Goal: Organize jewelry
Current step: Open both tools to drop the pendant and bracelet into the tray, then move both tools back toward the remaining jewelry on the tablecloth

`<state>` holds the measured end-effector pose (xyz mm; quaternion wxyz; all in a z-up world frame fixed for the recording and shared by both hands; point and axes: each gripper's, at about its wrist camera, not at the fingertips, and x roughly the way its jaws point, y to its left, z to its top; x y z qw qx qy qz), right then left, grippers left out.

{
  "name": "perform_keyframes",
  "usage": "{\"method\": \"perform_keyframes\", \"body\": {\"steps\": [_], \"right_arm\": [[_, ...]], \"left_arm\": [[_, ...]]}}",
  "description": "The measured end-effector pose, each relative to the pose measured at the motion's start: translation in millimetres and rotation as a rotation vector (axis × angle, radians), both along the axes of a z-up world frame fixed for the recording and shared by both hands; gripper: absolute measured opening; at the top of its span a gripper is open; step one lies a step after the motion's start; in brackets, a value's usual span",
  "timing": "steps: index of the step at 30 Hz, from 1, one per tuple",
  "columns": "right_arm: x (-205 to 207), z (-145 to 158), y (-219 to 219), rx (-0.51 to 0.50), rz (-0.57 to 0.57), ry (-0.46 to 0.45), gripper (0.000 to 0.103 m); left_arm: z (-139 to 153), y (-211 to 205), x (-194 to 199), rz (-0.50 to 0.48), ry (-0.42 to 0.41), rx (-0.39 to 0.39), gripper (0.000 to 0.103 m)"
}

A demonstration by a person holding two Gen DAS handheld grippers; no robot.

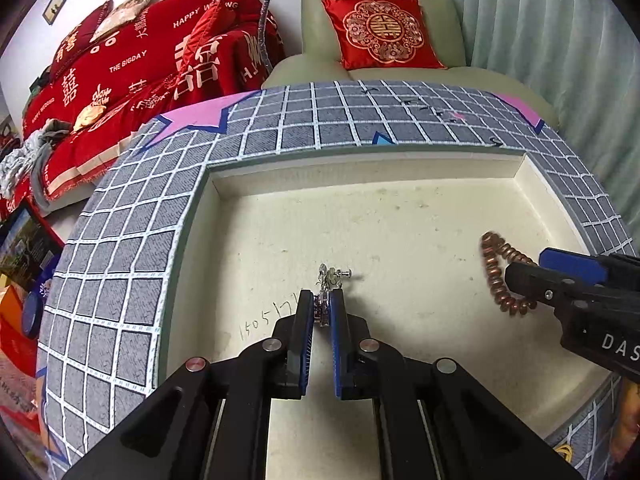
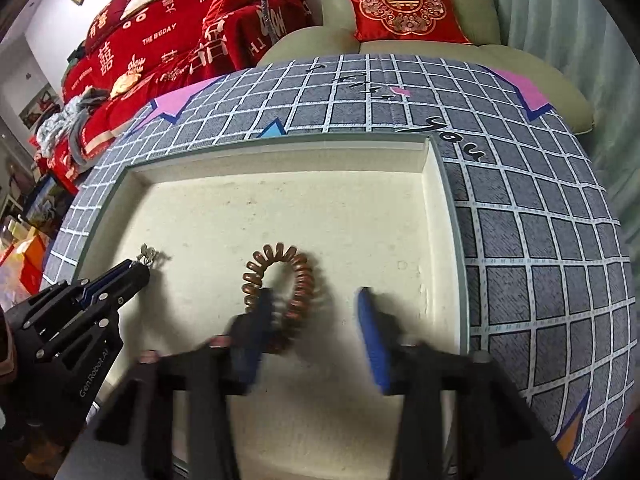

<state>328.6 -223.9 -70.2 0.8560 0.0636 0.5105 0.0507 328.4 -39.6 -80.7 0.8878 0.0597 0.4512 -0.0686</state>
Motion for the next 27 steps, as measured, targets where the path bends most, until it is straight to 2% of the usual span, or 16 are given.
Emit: {"method": "perform_keyframes", "body": {"steps": [11, 13, 16, 17, 18, 20, 23, 26, 27], "right_arm": [[-19, 35, -16, 0.107, -0.045, -0.068, 0.056], [-21, 39, -20, 0.132, -0.056, -0.064, 0.062], [-26, 42, -24, 0.139, -0.065, -0.067, 0.064], [-28, 44, -25, 0.139, -0.067, -0.07, 0.064], [-31, 45, -26, 0.142, -0.069, -0.073, 0.068], [-37, 50, -28, 0.162, -0.07, -0.079, 0.074], [-47, 56, -30, 0.186, -0.072, -0.087, 0.078], [-61, 64, -33, 0.213, -0.08, -0.104, 0.082], [-66, 68, -34, 0.228, -0.079, -0.108, 0.088]], "left_arm": [[25, 8, -5, 0.003, -0.035, -0.062, 0.018], [27, 9, -5, 0.003, -0.033, -0.076, 0.018], [33, 11, -8, 0.007, -0.036, -0.094, 0.019], [34, 12, -9, 0.007, -0.036, -0.098, 0.051], [37, 13, -10, 0.02, -0.035, -0.099, 0.103], [43, 16, -16, 0.055, -0.093, -0.096, 0.103], [48, 16, -21, 0.032, -0.094, -0.093, 0.103], [56, 18, -36, 0.019, -0.127, -0.063, 0.103], [59, 19, -44, 0.01, -0.139, -0.051, 0.103]]}}
